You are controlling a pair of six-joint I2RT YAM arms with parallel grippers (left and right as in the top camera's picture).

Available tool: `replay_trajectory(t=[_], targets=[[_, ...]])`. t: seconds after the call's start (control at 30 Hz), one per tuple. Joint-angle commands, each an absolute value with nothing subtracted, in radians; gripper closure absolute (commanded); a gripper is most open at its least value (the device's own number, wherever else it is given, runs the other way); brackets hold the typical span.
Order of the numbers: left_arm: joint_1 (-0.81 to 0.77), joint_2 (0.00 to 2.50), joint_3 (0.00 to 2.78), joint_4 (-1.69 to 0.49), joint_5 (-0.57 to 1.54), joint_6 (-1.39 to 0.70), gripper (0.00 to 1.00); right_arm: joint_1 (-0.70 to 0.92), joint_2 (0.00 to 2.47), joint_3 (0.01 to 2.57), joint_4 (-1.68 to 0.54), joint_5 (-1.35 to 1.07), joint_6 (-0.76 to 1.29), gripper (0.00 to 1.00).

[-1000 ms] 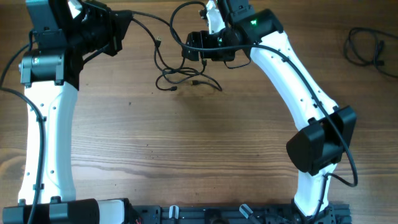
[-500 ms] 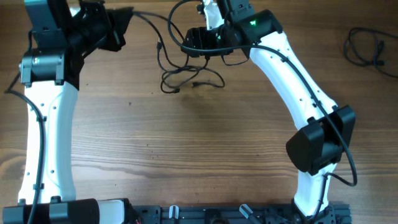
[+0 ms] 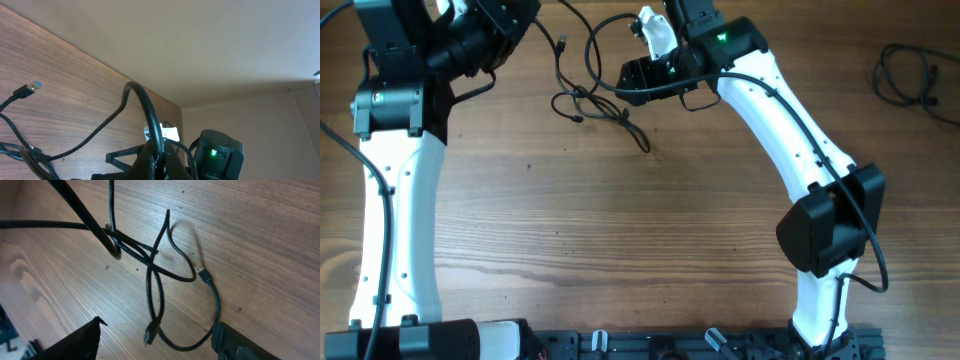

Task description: Untangle cables

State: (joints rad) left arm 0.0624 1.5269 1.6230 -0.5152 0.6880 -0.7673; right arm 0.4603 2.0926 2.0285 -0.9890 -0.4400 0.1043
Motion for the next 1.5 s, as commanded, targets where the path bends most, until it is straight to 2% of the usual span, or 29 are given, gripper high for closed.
replay_trajectory(t=[0.0,0.17,0.37,0.43,0.67,0.77,0.93,1.07,1.23,1.37,1.47], targets=[[0.072,1.526,1.63,-0.505,0.718,-0.749,0.96,0.463,2.139,2.02,-0.981,-0.412,0.026,0.27],[0.073,1.526,1.63,-0.535,0.711,-0.748,0.96,0.463,2.185,2.02,-1.05,-0.514,-0.034,0.27],[0.076,1.526,1.629,-0.625,0.685,-0.749,0.96,0.463,2.186,2.019,-1.145,-0.517,-0.102,0.29],[0.076,1.526,1.629,-0.679,0.599,-0.749,0.96,0.464,2.186,2.009,-1.145,-0.518,-0.097,0.35],[0.076,1.529,1.629,-0.847,0.116,-0.973,0.96,0.466,2.186,1.998,-1.109,-0.514,-0.042,0.31],[0.076,1.554,1.629,-0.902,0.004,-1.012,0.96,0.477,2.186,1.967,-1.061,-0.514,0.01,0.31],[0.076,1.634,1.629,-1.024,0.018,-1.006,0.96,0.538,2.186,1.887,-0.934,-0.517,0.099,0.32],[0.076,1.675,1.629,-1.086,0.056,-0.837,0.96,0.574,2.186,1.868,-0.861,-0.511,0.337,0.35],[0.076,1.678,1.629,-1.049,0.264,-0.524,0.96,0.588,2.2,1.856,-0.754,-0.506,0.561,0.4],[0.076,1.678,1.629,-0.981,0.51,-0.332,0.96,0.59,2.234,1.856,-0.747,-0.507,0.583,0.41],[0.076,1.676,1.629,-0.881,0.775,-0.214,0.96,0.59,2.251,1.856,-0.752,-0.506,0.583,0.41]])
